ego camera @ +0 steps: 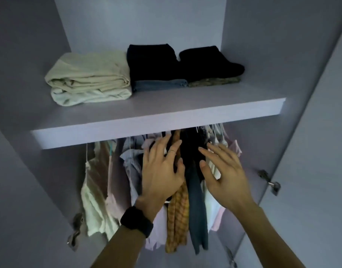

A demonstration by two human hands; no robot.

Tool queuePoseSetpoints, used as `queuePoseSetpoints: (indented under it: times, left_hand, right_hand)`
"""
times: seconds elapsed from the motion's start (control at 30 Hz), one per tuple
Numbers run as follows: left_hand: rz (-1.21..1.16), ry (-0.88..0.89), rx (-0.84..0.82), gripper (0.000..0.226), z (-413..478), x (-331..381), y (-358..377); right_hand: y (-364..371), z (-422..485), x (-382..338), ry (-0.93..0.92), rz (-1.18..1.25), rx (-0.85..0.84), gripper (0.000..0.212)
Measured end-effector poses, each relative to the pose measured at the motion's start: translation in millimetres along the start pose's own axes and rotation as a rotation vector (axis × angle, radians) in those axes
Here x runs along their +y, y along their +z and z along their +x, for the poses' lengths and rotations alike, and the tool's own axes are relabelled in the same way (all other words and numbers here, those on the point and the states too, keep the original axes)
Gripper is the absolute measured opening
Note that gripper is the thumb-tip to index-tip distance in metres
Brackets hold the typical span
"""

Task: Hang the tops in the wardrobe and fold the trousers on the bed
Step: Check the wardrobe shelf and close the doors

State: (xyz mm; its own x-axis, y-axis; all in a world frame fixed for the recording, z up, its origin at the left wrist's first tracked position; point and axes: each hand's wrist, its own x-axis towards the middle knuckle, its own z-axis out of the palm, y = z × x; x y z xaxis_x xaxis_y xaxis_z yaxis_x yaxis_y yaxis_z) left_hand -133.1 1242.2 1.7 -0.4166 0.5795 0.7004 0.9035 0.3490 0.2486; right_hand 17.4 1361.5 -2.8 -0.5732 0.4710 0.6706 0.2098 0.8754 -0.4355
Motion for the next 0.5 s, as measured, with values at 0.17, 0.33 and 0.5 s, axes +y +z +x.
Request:
queuePoseSetpoints:
  times: [0.17,0.33,0.5]
  left_hand:
    - [-0.129,-0.025,-0.305,0.055,-49.1,37.9,44.0]
    - [-0.333,0.086,-0.526,0.055,-75.3,108.3,77.7]
    - [-0.538,0.253,-0.609,0.058,-71.3,210.4,95.9]
  right_hand:
    - [-40.3,-91.7,25.2,0.203,-0.138,-0.060,0.043]
    - [-113.9,-173.7,50.8,0.502,-0.219,0.004,0.039]
    - [-213.2,-216.9,66.0,0.675,-0.263,0.272,0.038]
